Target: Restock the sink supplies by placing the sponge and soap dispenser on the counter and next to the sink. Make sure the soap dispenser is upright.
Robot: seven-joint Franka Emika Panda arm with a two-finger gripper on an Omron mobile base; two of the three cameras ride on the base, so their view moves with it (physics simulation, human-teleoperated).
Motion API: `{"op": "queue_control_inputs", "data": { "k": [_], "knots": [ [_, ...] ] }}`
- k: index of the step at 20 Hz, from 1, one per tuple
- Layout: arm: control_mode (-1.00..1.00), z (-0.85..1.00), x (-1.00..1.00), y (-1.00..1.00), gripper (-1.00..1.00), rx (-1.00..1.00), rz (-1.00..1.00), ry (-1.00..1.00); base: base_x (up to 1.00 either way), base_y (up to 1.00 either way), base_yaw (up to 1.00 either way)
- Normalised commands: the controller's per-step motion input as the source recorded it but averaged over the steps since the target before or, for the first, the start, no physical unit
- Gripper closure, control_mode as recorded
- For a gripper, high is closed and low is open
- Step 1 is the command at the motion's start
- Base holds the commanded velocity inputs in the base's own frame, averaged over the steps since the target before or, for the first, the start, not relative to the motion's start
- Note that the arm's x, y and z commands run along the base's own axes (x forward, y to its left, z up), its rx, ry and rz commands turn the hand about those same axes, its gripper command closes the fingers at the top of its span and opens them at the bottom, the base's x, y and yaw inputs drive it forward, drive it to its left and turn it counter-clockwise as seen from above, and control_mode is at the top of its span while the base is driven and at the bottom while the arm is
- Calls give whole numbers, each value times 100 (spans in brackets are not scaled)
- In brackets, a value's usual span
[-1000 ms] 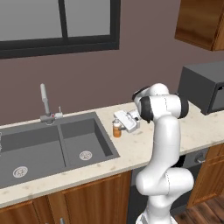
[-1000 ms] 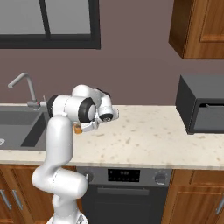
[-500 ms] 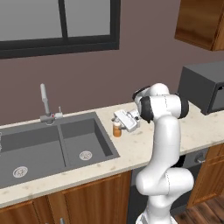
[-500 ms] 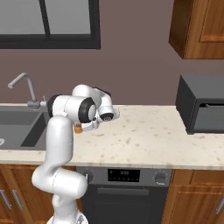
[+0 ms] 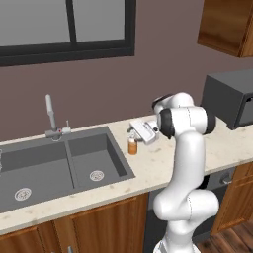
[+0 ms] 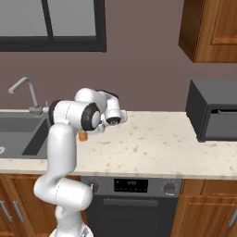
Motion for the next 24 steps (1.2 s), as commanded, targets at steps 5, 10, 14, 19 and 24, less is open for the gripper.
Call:
{"op": "queue_control_inputs", "data": {
  "k": [5,10,14,19,24],
  "knots": [
    [-100,55,-22,0,-100,0,-6,-2,0,0,0],
    [-100,74,-48,7,-100,0,-7,-8,0,0,0],
    [-100,76,-56,32,-100,-4,-5,-11,0,0,0],
    [-100,54,-60,63,-100,-21,0,-6,0,0,0],
    [-100,46,-54,66,-100,-36,0,-7,0,0,0]
  ]
}}
